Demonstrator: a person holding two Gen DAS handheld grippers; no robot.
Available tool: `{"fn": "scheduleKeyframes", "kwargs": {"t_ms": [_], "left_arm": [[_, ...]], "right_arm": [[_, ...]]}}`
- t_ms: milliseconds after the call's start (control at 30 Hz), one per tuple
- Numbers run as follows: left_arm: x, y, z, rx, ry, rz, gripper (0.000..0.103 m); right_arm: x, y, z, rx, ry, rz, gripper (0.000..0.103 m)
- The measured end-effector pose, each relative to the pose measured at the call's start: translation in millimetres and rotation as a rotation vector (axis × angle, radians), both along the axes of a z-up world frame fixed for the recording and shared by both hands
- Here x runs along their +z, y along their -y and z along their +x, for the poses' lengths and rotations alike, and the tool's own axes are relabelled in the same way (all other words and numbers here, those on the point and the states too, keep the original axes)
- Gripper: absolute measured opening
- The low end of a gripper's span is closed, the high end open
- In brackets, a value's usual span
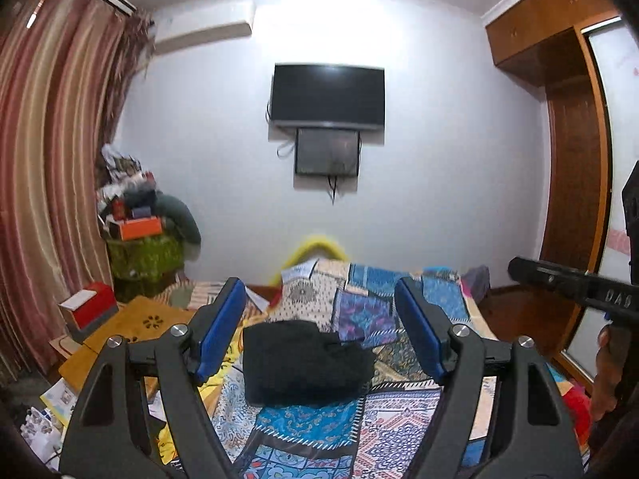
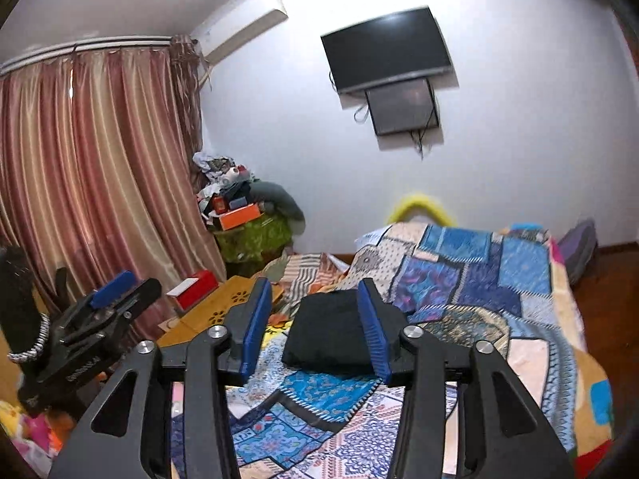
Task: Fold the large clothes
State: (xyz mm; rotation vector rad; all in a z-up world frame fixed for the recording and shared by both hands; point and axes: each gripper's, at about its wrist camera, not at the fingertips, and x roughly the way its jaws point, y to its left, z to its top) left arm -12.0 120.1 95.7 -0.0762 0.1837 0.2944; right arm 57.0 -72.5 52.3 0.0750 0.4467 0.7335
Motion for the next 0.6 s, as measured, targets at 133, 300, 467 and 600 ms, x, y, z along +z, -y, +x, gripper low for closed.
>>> {"fn": "scheduleKeyframes", "kwargs": {"t_ms": [133, 300, 467, 600], "left_arm": [[-1, 11, -17, 0.04, 0.034, 0.011, 0.099], [-8, 17, -23, 0.073, 0.025, 0.022, 0.102], [-14, 20, -24, 0.074, 0.016, 0.01, 0.102], [-16, 22, -26, 0.084, 0.019, 0.005, 0.102]], "right_arm": [[0, -2, -19, -0.082, 0.088, -0.02, 0.083], [1, -3, -24, -0.151, 0.144, -0.03, 0.103], [4, -6, -22, -0.145, 0.145, -0.058, 0.103], [1, -4, -24, -0.137, 0.133, -0.052, 0.103]]}}
